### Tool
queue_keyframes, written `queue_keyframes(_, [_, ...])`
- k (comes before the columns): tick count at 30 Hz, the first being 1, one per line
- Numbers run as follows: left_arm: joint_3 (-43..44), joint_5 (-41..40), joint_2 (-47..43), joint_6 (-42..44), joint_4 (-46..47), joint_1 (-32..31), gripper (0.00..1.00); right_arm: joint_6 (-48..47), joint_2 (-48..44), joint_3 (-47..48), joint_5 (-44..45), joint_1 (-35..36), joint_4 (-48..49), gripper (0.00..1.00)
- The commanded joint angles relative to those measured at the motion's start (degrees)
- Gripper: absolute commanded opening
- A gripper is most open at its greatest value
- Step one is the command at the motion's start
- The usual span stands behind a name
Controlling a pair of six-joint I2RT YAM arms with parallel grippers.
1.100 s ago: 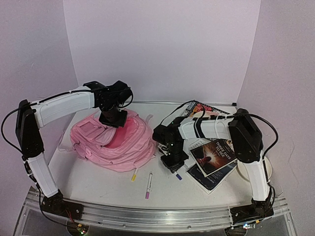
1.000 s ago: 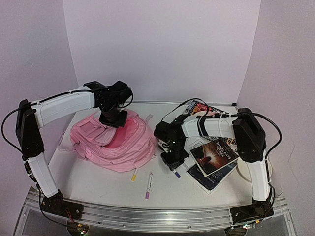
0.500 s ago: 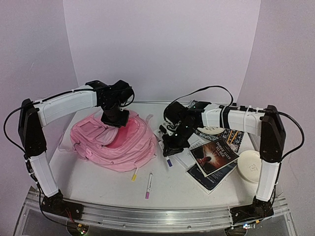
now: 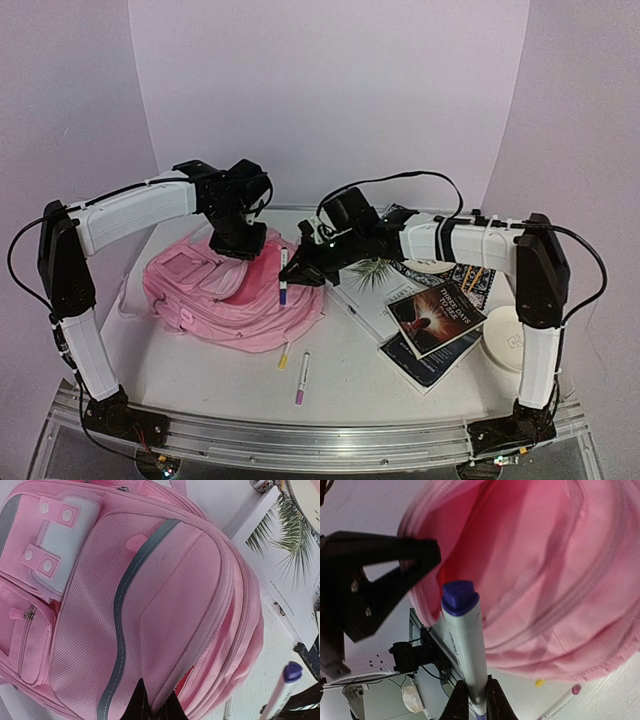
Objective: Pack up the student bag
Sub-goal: Place the pencil case in the upper front pocket of the bag.
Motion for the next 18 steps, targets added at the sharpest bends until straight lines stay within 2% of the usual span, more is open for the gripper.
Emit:
queue_keyframes(1, [3.61,5.17,-1.93,-0.88,4.82,-0.45,0.00,7.79,6.07,4.80,-2.62,-0.40,7.90,0.00])
queue_keyframes(7, [3.08,6.53,-2.90,-1.06,5.44,-0.46,0.00,16.08,9.76,4.11,-1.26,-1.74,16.73,0.00])
queue_keyframes(11, [2.38,7.20,-3.03,-1.06,5.87,-0.45,0.00,17.83,12.40,8.21,-1.77,-1.82,17.85,0.03])
queue_keyframes(13, [2.28,7.26,-3.06,-0.88,6.03,-0.45,0.00,18.92,13.77,9.99,-2.33,-1.82,18.17,0.10])
queue_keyframes(15, [2.40,7.24,-2.96,-0.74,6.18,-0.48,0.00,20.12,14.66,10.64,-2.79,-1.85,18.73,0.22])
queue_keyframes(18, [2.75,6.87,-2.81,-0.42,6.29,-0.46,0.00,20.42,14.75,10.91,-3.42,-1.86,19.44,0.35])
